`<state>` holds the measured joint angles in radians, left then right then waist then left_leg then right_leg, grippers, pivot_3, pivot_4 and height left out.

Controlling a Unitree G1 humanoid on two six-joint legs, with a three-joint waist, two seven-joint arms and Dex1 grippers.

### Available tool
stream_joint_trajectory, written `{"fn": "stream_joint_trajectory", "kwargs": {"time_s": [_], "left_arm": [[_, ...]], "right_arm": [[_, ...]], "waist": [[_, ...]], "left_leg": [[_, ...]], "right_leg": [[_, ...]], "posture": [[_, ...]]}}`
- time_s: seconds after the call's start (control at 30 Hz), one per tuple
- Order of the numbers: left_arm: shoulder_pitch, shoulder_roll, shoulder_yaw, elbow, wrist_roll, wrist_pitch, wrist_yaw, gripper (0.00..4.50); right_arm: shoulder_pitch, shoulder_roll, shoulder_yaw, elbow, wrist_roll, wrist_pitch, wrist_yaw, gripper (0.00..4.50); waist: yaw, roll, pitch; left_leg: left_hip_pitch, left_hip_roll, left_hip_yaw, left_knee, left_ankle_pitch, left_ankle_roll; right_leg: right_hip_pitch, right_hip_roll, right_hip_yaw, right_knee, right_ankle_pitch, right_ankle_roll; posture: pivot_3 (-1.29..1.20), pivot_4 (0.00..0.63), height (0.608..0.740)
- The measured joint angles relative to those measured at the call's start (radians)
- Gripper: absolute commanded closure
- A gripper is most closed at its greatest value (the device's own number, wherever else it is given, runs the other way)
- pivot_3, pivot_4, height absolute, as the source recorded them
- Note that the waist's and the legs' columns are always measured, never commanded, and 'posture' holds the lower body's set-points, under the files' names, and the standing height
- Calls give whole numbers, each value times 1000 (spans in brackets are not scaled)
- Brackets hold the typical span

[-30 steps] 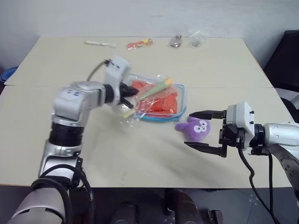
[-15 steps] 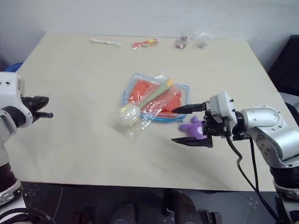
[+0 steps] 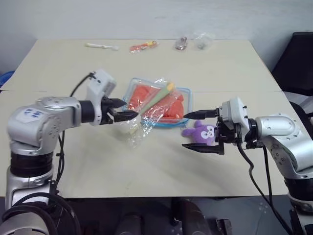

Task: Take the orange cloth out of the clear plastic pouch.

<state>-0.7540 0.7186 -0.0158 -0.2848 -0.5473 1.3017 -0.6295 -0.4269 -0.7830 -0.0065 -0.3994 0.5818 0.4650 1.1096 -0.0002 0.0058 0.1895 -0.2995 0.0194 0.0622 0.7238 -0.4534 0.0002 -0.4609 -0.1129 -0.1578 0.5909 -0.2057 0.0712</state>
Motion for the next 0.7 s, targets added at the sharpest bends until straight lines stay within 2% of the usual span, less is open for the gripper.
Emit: {"fn": "stream_joint_trajectory", "kwargs": {"time_s": [0.2, 0.43, 0.57, 0.7], "left_arm": [[33, 0, -199, 37, 128, -93, 48, 907], [35, -57, -229, 66, 187, -131, 76, 907], [35, -84, -214, 65, 189, -124, 83, 1794], [53, -85, -160, 43, 172, -89, 83, 3072]], "right_arm": [[29, -8, -41, -53, 19, 41, -50, 0], [29, -14, -48, -70, 26, 61, -73, 0], [25, -14, -48, -70, 26, 63, -76, 0], [12, -14, -43, -69, 25, 62, -74, 0]], "waist": [[2, 0, 0], [17, 0, 0], [25, 0, 0], [24, 0, 0]], "left_leg": [[0, 0, 0, 0, 0, 0], [0, -1, 0, 1, 0, 1], [0, -1, 0, 1, 0, 1], [0, -1, 0, 1, 0, 1]], "right_leg": [[0, 0, 0, 0, 0, 0], [0, -1, 1, 0, 0, 0], [0, -1, 1, 0, 0, 0], [0, -1, 1, 0, 0, 0]], "posture": [[0, 150, 740], [0, 150, 740], [0, 150, 740], [0, 150, 740]]}}
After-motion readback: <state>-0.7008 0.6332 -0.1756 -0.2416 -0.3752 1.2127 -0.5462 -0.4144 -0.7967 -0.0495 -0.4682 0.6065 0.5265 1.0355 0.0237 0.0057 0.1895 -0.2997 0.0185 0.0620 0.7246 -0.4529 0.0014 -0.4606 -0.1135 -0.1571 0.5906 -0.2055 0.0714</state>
